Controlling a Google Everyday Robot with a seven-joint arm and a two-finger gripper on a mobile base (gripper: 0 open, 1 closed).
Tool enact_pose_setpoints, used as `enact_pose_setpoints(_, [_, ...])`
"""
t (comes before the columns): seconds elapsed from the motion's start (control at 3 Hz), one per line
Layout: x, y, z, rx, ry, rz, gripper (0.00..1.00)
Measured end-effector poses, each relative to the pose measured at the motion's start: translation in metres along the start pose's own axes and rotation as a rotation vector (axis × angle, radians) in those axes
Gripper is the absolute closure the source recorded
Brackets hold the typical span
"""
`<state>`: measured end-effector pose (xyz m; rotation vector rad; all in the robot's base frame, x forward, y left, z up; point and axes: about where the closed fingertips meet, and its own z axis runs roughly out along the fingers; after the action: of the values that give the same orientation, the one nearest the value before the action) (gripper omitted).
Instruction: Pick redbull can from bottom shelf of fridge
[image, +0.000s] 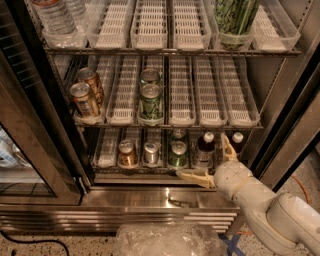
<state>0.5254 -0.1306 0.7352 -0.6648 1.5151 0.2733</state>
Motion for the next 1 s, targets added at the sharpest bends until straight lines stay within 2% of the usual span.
enact_pose_setpoints(0.33, [0.002,0.002,0.003,-0.005,-0.013,0.020,0.00])
enact_pose_setpoints(0.67, [0.013,0.024,0.003,0.024,-0.032,0.004,0.00])
enact_pose_setpoints(1.0, [0.042,0.063,0.011,0.038,-0.046,0.012,0.00])
